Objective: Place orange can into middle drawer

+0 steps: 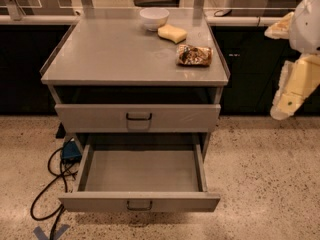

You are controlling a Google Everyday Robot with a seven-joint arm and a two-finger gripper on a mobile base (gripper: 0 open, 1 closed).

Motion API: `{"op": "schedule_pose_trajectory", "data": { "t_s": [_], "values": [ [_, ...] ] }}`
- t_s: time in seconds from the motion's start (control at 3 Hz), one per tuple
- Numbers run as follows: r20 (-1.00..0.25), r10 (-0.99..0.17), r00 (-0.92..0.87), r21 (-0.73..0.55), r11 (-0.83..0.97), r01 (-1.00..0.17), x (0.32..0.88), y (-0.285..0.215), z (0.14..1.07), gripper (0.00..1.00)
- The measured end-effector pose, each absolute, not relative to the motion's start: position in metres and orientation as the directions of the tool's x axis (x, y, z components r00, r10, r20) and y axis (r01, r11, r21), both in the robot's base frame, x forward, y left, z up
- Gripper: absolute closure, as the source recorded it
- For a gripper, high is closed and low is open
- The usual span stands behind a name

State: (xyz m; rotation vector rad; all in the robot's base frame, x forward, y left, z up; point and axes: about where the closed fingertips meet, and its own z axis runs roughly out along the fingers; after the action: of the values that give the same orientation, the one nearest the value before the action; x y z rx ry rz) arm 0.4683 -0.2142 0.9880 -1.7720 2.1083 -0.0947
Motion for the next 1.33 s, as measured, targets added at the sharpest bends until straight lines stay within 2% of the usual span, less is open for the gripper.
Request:
{"op": "schedule_pose_trajectory", "data": {
  "t_s": [0.67,1.33],
  "values": [
    [-0.384,-0.919,0.091,-0.306,0.034,-0.951,0.553,-0.194,1.001,0.00],
    [-0.406,-0.908,0.105,-0.356,0.052,-0.933,0.571,-0.194,1.016,0.00]
  ]
}}
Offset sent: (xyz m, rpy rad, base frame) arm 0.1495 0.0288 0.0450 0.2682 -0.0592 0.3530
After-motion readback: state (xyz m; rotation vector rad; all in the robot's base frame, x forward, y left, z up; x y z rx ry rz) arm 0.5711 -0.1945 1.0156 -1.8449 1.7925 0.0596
